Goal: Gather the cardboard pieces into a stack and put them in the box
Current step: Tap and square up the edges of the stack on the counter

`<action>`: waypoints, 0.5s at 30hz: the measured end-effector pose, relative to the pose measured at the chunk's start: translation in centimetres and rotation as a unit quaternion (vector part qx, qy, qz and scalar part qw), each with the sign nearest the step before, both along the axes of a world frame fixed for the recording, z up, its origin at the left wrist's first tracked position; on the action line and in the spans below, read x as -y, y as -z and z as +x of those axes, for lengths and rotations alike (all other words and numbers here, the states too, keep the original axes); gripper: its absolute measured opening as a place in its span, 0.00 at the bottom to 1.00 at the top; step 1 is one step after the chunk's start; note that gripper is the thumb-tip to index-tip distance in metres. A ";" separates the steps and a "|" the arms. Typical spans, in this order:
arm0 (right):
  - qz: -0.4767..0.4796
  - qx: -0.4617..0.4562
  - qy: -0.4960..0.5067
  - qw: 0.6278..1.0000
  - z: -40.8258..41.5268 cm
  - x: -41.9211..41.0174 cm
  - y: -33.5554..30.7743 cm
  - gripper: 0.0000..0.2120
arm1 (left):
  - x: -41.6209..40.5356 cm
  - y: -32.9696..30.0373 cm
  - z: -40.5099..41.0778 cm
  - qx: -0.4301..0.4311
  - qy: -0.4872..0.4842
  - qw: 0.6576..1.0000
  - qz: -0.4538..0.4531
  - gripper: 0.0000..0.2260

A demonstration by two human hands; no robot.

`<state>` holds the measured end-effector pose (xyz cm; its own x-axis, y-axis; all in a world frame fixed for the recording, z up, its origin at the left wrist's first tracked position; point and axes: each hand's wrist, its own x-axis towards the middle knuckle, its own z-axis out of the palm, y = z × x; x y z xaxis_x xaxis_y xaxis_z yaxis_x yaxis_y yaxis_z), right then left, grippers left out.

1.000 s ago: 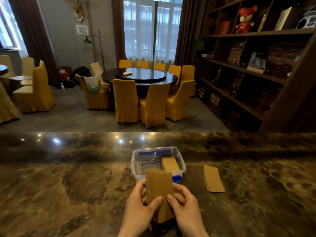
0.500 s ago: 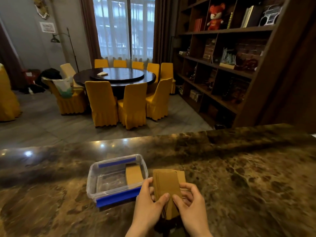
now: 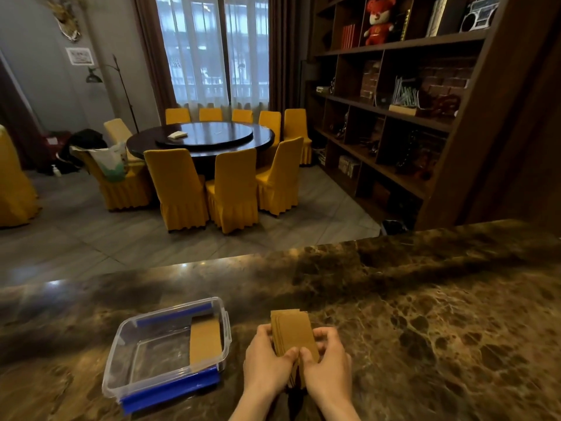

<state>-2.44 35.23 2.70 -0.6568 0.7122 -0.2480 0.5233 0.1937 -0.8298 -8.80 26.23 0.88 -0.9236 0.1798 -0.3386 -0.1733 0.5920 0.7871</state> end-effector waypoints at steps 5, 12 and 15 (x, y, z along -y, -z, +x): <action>0.042 0.039 -0.029 0.998 -0.4 -0.3 1.6 0.11 | -0.3 0.8 0.2 -0.014 -0.025 0.997 -0.065 0.25; 0.110 0.062 -0.090 0.988 -0.5 -0.5 1.5 0.12 | -0.2 0.8 -0.4 -0.034 -0.011 0.990 -0.136 0.26; 0.135 0.064 -0.107 0.983 -0.6 -0.8 1.5 0.15 | -0.2 0.8 -0.8 -0.040 -0.004 0.986 -0.161 0.27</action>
